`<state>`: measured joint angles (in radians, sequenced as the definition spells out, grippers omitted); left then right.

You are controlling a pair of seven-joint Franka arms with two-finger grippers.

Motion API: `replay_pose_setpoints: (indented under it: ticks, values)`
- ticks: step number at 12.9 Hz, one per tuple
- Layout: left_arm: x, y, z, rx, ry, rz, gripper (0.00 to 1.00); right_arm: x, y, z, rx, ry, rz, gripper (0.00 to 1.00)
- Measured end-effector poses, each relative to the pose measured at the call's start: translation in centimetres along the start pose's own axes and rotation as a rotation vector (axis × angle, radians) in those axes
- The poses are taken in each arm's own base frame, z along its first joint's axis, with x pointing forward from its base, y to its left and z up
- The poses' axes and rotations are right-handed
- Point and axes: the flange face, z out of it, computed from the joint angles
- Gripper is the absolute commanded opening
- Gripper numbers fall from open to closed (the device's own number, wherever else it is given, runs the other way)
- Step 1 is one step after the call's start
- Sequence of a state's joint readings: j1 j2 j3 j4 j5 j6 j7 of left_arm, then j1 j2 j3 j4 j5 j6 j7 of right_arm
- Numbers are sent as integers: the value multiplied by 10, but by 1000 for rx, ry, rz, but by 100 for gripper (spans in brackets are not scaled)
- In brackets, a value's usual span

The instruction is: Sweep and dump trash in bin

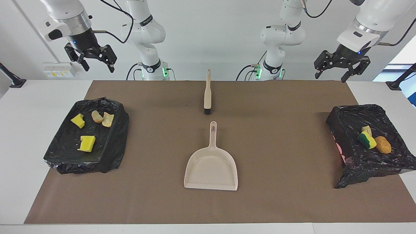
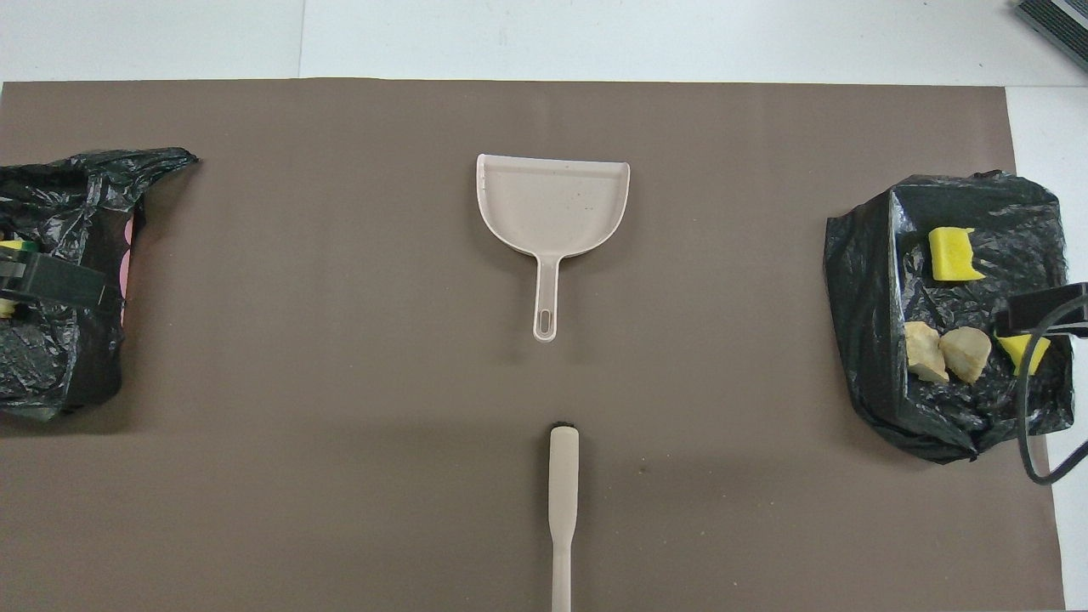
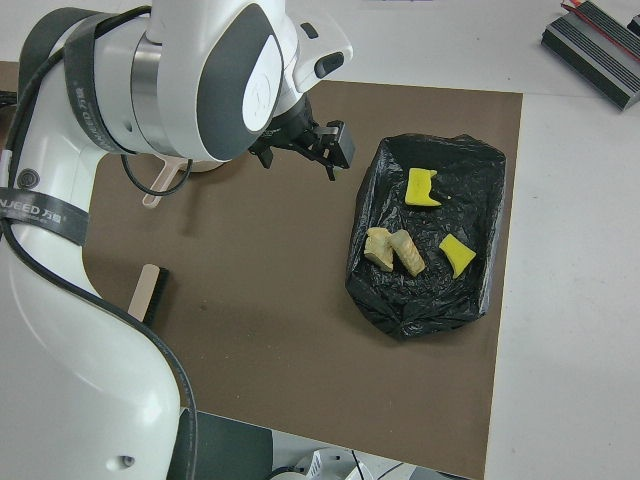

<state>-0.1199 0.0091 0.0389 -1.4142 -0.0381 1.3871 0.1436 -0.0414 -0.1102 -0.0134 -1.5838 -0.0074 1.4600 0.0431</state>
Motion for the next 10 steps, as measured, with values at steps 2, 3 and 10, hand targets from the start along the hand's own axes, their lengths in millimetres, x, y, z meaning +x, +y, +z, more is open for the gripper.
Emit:
replay_pose_setpoints:
  ticks: [2, 3, 10]
  values:
    - [-7, -5, 3, -3, -10, -12, 100, 0, 0, 1, 0, -1, 0, 100]
    - [-10, -8, 5, -4, -15, -17, 100, 0, 0, 1, 0, -2, 0, 100]
    - [-13, -10, 6, -5, -19, -22, 100, 0, 0, 2, 0, -3, 0, 100]
